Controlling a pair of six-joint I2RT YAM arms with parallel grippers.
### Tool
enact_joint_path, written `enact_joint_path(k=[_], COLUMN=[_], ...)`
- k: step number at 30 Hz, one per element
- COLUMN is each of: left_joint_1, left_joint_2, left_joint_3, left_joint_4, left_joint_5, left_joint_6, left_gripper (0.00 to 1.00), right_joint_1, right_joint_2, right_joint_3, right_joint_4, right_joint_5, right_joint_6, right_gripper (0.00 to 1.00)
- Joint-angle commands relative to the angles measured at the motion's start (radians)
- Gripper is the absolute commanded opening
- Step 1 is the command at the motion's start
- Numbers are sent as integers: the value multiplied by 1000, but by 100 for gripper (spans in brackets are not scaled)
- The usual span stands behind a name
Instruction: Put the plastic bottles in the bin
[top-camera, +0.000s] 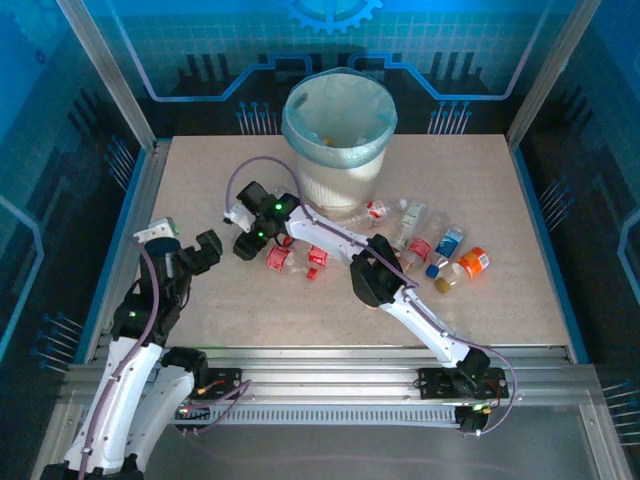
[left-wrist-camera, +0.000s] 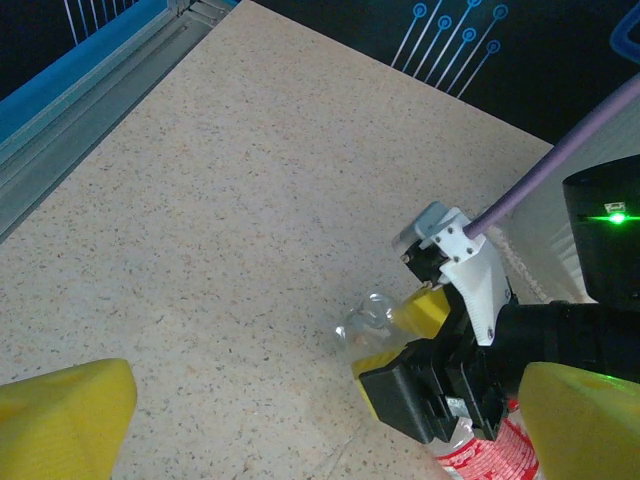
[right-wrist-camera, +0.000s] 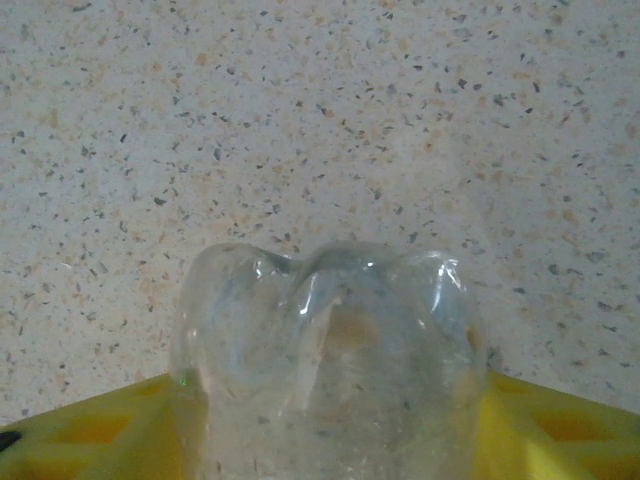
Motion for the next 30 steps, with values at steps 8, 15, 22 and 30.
enact_joint_path(k=[8, 15, 22, 30], left_joint_1=[10, 11, 10, 10], left_joint_2=[-11, -11, 40, 243], left_joint_3=[23, 98, 223, 458], left_joint_4=[-10, -31, 41, 146], left_joint_5=[-23, -27, -21, 130], left_joint_6=[10, 39, 97, 121], left_gripper=[99, 99, 99, 98], right_joint_1=[14, 12, -16, -109], right_joint_2=[-88, -242, -432, -592], right_joint_3=[40, 37, 39, 40], right_joint_4=[-7, 33, 118, 287], right_joint_5=[-91, -156, -104, -32], right_joint_6=[16, 25, -35, -74], right_gripper=[50, 48, 47, 44])
